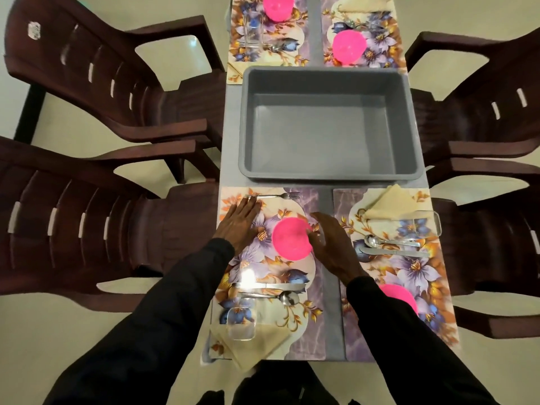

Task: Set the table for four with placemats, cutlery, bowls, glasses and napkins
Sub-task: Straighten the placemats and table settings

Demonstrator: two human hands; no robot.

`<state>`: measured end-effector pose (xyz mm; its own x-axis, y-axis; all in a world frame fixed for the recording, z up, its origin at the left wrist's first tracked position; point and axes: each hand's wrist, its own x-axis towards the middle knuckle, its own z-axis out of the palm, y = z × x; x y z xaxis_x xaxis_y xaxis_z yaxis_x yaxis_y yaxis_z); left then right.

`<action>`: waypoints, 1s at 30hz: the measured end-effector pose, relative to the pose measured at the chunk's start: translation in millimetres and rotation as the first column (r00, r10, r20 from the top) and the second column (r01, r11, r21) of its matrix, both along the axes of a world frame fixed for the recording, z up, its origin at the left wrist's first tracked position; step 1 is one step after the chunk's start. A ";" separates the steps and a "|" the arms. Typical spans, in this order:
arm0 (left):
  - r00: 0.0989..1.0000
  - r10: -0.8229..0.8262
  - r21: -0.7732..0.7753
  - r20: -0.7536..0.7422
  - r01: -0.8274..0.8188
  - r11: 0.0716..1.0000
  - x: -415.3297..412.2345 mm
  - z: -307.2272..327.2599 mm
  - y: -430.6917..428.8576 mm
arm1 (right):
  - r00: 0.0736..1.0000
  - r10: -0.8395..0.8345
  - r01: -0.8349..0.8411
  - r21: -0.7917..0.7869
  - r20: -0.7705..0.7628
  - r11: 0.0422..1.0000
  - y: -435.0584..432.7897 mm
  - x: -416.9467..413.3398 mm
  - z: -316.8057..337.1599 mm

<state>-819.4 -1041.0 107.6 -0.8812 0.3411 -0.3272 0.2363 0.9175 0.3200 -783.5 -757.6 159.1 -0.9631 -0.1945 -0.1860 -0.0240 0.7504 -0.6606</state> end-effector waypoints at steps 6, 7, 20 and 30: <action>1.000 0.006 0.030 -0.011 -0.006 1.000 -8.3 0.2 3.8 | 0.999 0.051 -0.051 -0.060 -0.010 0.997 -6.3 12.7 3.1; 1.000 0.005 0.033 -0.009 -0.005 0.999 -9.2 1.0 4.7 | 0.997 0.076 -0.076 -0.063 -0.009 0.995 -8.1 14.0 2.3; 0.990 0.127 0.065 -0.065 -0.122 0.990 30.8 12.7 -22.5 | 0.985 0.169 -0.166 0.098 -0.019 0.981 -38.2 9.4 -24.4; 0.987 0.138 0.141 -0.079 -0.126 0.982 90.6 13.0 -40.3 | 0.988 0.151 -0.146 0.100 -0.040 0.984 -43.9 -2.8 -24.3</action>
